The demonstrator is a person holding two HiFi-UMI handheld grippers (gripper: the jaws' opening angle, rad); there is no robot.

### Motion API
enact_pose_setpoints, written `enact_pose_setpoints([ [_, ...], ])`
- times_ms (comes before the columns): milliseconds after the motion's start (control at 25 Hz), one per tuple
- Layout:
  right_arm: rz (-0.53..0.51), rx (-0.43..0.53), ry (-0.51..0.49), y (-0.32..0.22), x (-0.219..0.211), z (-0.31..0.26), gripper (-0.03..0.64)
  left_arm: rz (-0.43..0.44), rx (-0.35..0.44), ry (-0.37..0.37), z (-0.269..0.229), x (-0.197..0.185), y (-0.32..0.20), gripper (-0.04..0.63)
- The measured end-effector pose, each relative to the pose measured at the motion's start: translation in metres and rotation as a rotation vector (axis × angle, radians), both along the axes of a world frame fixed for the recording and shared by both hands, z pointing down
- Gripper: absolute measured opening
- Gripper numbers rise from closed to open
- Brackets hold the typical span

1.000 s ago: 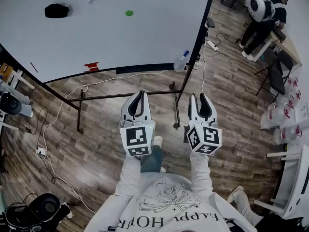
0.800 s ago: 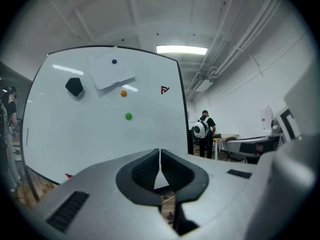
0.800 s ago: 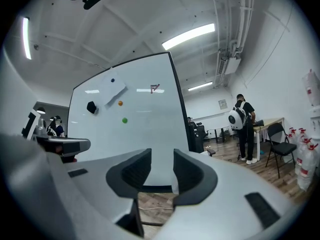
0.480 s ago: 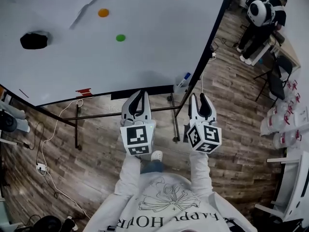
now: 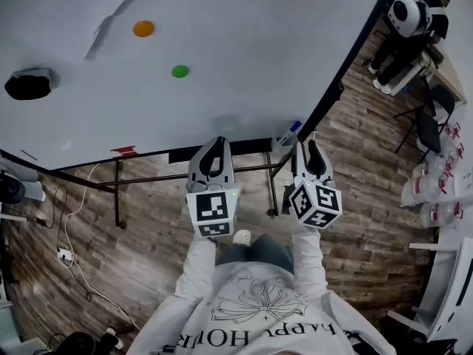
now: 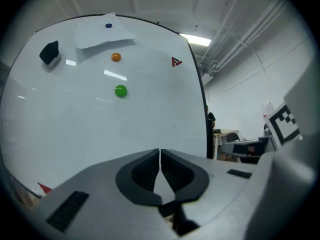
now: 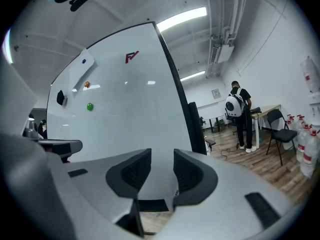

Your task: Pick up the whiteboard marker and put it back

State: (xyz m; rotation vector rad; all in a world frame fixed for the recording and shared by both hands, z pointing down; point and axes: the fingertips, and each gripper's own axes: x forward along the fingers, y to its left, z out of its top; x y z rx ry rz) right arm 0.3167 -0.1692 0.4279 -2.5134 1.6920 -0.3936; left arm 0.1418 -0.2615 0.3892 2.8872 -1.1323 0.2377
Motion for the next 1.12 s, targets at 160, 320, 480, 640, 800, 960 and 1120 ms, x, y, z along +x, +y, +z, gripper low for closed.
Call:
enact_pose_setpoints([
  [160, -0.007, -0.040, -0.031, -0.017, 0.015, 0.021, 0.123, -0.017, -0.031, -0.022, 0.015, 0.010, -0.013, 0.012],
  [320, -0.023, -0.069, -0.063, -0.031, 0.029, 0.038, 0.123, -0.042, -0.063, -0.034, 0.028, 0.018, -0.022, 0.012],
  [480, -0.035, -0.099, -0.090, -0.043, 0.043, 0.057, 0.123, -0.064, -0.086, -0.044, 0.039, 0.027, -0.029, 0.012],
  [640, -0.053, -0.130, -0.135, -0.053, 0.055, 0.078, 0.123, -0.085, -0.106, -0.058, 0.052, 0.034, -0.034, 0.012],
  [800, -0.065, -0.159, -0.181, -0.061, 0.061, 0.100, 0.123, -0.109, -0.127, -0.075, 0.063, 0.035, -0.036, 0.012],
  [960, -0.069, -0.176, -0.205, -0.065, 0.067, 0.114, 0.123, -0.126, -0.133, -0.091, 0.068, 0.035, -0.037, 0.012],
  [1120, -0.088, -0.188, -0.219, -0.071, 0.070, 0.122, 0.123, -0.147, -0.139, -0.098, 0.071, 0.033, -0.039, 0.012],
])
